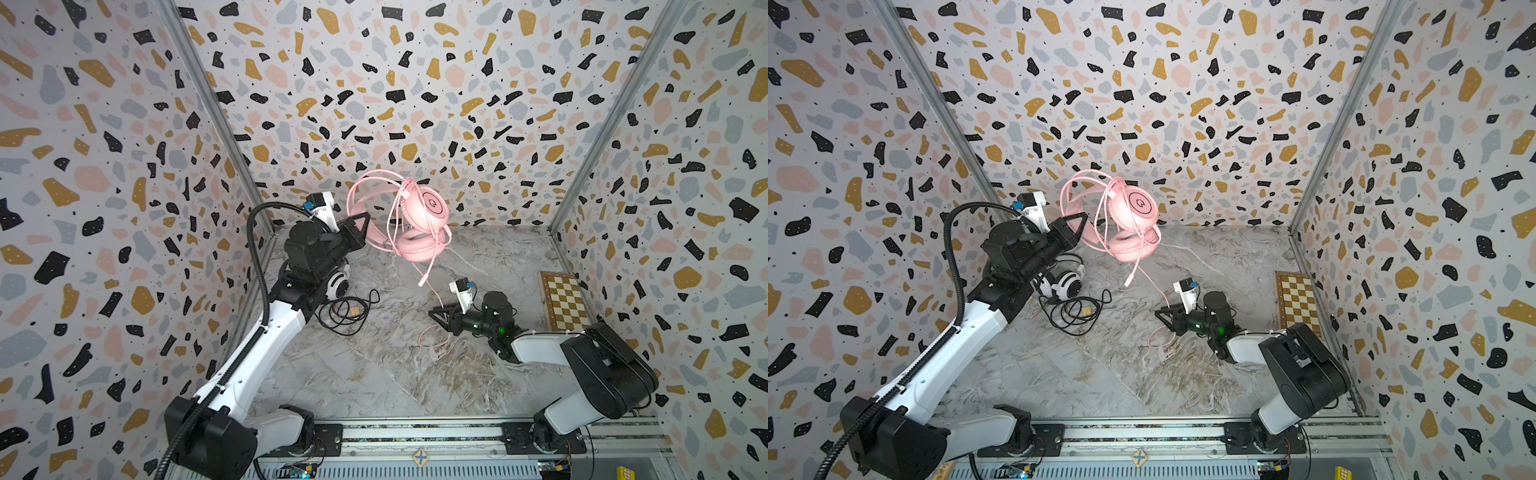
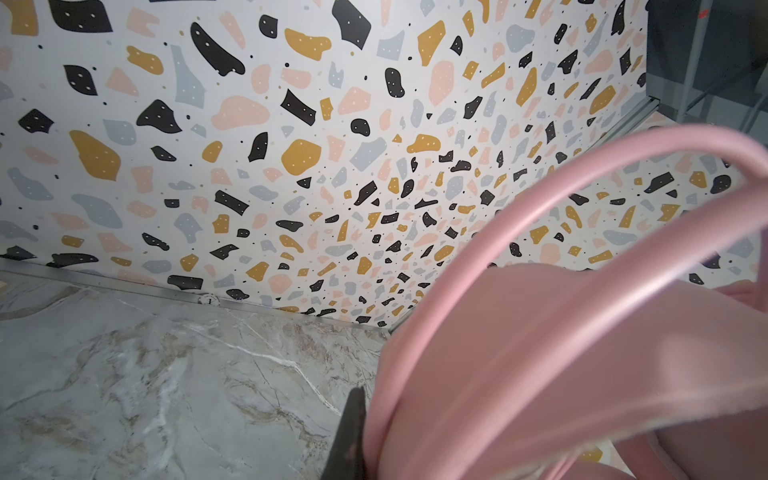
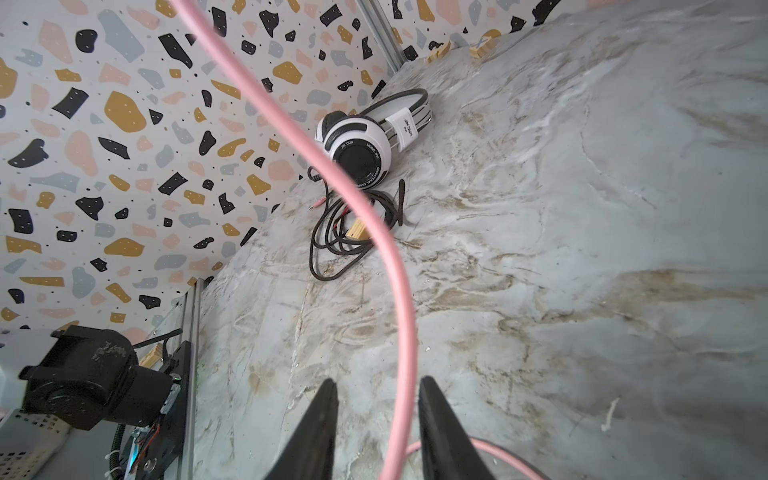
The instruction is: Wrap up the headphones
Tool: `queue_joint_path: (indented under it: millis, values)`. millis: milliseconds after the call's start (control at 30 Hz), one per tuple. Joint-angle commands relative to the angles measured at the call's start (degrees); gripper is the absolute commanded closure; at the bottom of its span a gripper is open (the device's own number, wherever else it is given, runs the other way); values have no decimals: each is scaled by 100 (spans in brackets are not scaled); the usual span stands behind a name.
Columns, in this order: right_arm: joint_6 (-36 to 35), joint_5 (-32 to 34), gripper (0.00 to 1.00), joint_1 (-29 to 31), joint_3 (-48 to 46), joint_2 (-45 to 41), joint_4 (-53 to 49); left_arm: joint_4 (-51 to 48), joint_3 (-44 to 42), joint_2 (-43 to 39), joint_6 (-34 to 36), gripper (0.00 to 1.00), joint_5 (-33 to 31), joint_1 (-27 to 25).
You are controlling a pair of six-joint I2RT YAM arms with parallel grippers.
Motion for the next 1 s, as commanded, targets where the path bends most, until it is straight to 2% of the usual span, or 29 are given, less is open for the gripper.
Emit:
queue_joint_path:
  millis: [0, 133, 333, 400, 567, 733, 967]
  values:
    - [-72, -36, 66, 28, -72, -327, -90, 673, 317, -125, -267, 100, -183, 99]
    - [-145, 49, 72, 33, -165, -532, -242, 514, 361, -55, -368, 100, -407, 179]
    - [-116, -92, 94, 70, -29, -395, -272, 711, 325, -6, -513, 100, -274, 185]
    - [-84, -117, 98, 139, 0, -388, -263, 656, 336, -11, -516, 100, -395, 185]
    - [-328, 247, 100, 473, 183, -565, -928, 188, 419, -27, -737, 100, -1207, 185]
    - [-953, 1084, 99, 1233, 632, -1137, -2375, -603, 534, 50, -1087, 100, -2358, 160]
    - [-1479, 1932, 99, 2214, 1476, -2065, -4077, -961, 656, 463, -950, 100, -3337, 34]
